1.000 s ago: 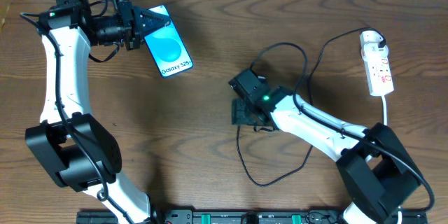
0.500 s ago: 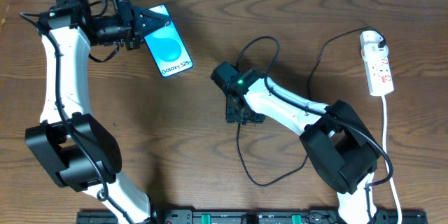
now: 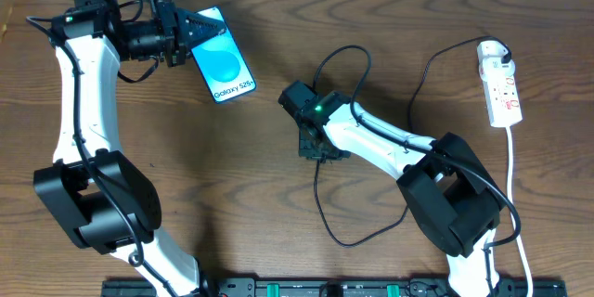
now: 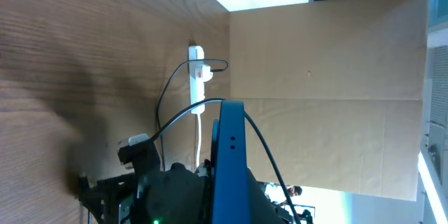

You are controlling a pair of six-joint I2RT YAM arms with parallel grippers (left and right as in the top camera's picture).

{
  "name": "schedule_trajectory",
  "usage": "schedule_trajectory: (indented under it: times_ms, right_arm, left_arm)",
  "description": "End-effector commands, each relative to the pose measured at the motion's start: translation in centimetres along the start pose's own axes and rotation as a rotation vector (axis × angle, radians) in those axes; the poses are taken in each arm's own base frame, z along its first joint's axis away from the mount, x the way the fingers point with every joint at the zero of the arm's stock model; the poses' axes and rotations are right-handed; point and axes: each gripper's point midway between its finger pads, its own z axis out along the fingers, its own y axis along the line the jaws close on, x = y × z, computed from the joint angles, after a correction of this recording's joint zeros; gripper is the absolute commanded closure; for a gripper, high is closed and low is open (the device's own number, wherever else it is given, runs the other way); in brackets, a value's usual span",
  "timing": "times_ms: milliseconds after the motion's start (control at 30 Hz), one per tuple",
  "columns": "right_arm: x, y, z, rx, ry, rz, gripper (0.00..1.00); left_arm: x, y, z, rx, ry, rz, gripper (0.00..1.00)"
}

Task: Plug charger to phone and switch on socket
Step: 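Lower the right gripper and grasp the black cable's USB-C plug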

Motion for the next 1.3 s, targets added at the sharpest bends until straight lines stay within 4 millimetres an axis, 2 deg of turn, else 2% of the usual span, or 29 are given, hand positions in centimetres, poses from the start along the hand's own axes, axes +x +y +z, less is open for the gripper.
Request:
schedule_trajectory:
  times_ms: [0,167,333,533,800,867,1033,1100,1133,1267]
  right_arm:
    - [-0.4,0.6,0.0,0.005,-0.027,0.006,0.72]
    - [0.1,0.8,0.7,0.015,-0.016,-0.001,0.73]
    - [0.7,1.0,1.7,0.03,-0.001,-0.012,0.79]
    - [0.8,0.9,1.9,0.035,0.003,-0.012,0.99]
    - [0.5,0.6,2.0,0.036,0.003,-0.003,0.97]
    - [0.5,0.6,2.0,0.036,0.002,-0.002,0.86]
    - [0.1,0.3,2.0,0.049,-0.012,0.001,0.69]
    - [0.1,0.3,2.0,0.049,-0.012,0.002,0.7]
    - [0.1,0.3,2.0,0.049,-0.012,0.002,0.76]
    - [0.0,0.4,2.0,0.045,-0.015,0.002,0.9]
  left_arm:
    - [-0.1,-1.3,-0.4,0.028,-0.006,0.043,0.92]
    - [-0.1,-1.3,-0.4,0.028,-0.006,0.043,0.93]
    - [-0.1,-1.3,-0.4,0.029,-0.006,0.043,0.92]
    - [-0.1,-1.3,-0.4,0.029,-0.006,0.043,0.93]
    - [-0.1,-1.3,-0.4,0.028,-0.006,0.043,0.93]
    - [-0.1,-1.3,-0.4,0.029,-0.006,0.043,0.92]
    - [-0.1,-1.3,-0.4,0.028,-0.006,0.042,0.92]
    - [-0.1,-1.3,-0.4,0.029,-0.006,0.042,0.93]
    - [-0.1,-1.3,-0.4,0.028,-0.006,0.042,0.92]
    - [-0.1,-1.3,-0.4,0.029,-0.006,0.042,0.92]
